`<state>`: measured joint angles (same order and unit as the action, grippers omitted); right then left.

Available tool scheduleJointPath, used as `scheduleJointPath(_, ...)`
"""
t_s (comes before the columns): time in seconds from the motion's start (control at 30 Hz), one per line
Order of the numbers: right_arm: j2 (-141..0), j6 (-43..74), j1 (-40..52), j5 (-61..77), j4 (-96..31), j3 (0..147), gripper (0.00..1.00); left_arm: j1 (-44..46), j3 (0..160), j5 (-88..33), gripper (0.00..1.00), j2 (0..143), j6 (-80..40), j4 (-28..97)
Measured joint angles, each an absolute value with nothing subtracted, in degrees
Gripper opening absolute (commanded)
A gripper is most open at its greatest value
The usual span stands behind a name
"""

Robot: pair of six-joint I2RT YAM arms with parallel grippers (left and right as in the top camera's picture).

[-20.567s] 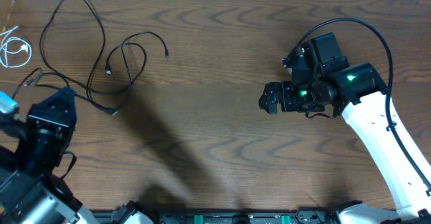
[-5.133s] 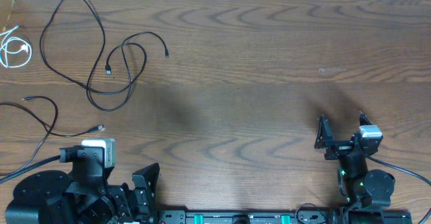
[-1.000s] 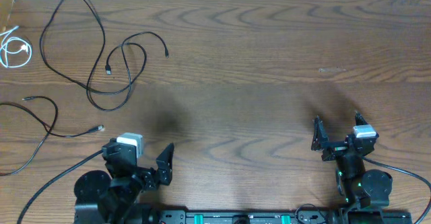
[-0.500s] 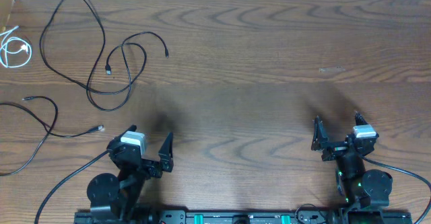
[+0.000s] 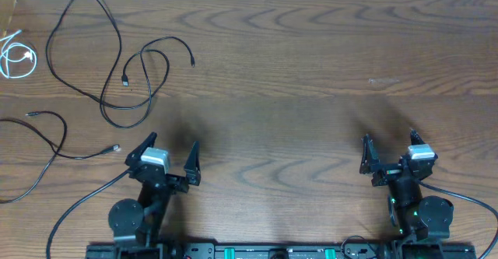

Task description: Untangle cables

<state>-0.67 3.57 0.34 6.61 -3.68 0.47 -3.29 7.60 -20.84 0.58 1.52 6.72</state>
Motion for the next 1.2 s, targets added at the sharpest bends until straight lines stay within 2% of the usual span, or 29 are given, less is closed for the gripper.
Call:
scheduleJointPath(0.27, -0.67, 3.57, 0.34, 6.61, -3.66, 0.47, 0.99, -3.29, 0.62, -20.4, 0.95, 0.58, 1.5, -3.57)
scheduleJointPath(0.7, -0.69, 3.57, 0.34, 6.61, -3.66, 0.47, 0.99, -3.29, 0.84, -15.29, 0.95, 0.58, -1.54, 0.01)
scheduleJointPath(1.2, -0.69, 3.57, 0.34, 6.61, -3.68, 0.47, 0.99, -3.29, 0.99, -14.66, 0.95, 0.58, -1.43, 0.38)
